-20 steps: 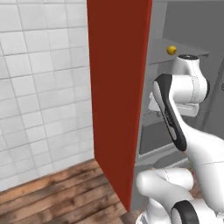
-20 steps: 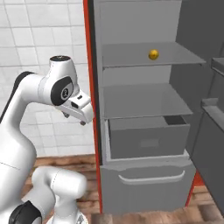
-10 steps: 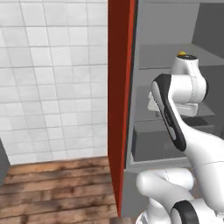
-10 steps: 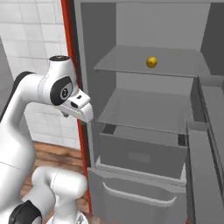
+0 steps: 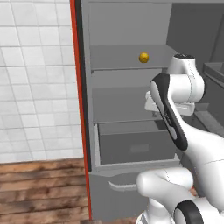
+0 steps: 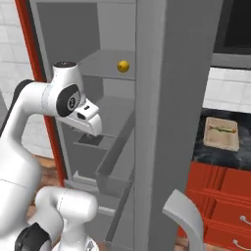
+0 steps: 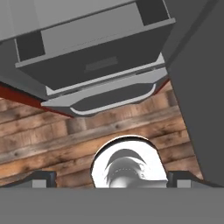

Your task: Retrieve a lemon from the fridge and place it on the cutting board with the fish.

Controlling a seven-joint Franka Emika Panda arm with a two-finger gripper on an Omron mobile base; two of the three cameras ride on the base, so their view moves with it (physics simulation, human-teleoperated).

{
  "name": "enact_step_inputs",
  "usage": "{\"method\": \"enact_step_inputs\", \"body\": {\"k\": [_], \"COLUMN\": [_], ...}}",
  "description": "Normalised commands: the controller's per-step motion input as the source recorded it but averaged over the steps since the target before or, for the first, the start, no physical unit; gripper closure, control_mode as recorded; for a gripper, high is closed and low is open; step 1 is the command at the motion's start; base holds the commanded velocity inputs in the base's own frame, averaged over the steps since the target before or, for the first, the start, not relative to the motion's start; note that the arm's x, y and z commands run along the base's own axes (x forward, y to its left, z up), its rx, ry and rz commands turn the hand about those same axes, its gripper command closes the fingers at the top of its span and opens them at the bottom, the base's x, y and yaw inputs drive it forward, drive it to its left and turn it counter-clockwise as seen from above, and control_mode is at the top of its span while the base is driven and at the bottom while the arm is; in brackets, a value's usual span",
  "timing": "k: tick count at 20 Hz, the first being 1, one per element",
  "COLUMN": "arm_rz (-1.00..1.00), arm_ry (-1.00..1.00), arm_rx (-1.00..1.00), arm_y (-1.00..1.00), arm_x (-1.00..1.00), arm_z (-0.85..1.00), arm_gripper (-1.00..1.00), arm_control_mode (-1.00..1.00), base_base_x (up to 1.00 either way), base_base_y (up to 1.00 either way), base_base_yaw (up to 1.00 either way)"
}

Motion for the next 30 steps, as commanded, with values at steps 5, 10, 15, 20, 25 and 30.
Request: {"method": "enact_step_inputs", "body": {"k": [5, 10, 15, 20, 25, 30], "arm_rz": [0.00, 0.00, 0.00, 0.00, 0.00, 0.07], "arm_ry": [0.00, 0.00, 0.00, -0.02, -0.14, -0.43], "arm_rx": [0.00, 0.00, 0.00, 0.00, 0.00, -0.12], "arm_y": [0.00, 0.00, 0.00, -0.29, -0.15, -0.10], "arm_x": [0.00, 0.00, 0.00, -0.06, 0.00, -0.09], "arm_z": [0.00, 0.00, 0.00, 0.00, 0.11, 0.51], "arm_gripper": [-1.00, -1.00, -1.00, -1.00, -1.00, -1.00], "arm_control_mode": [1.00, 1.00, 1.00, -1.00, -1.00, -1.00], "base_base_x": [0.27, 0.62, 0.32, 0.00, 0.00, 0.00], "base_base_y": [0.21, 0.55, 0.15, -0.04, 0.00, 0.00], "base_base_yaw": [-0.26, -0.23, -0.05, 0.00, 0.00, 0.00]}}
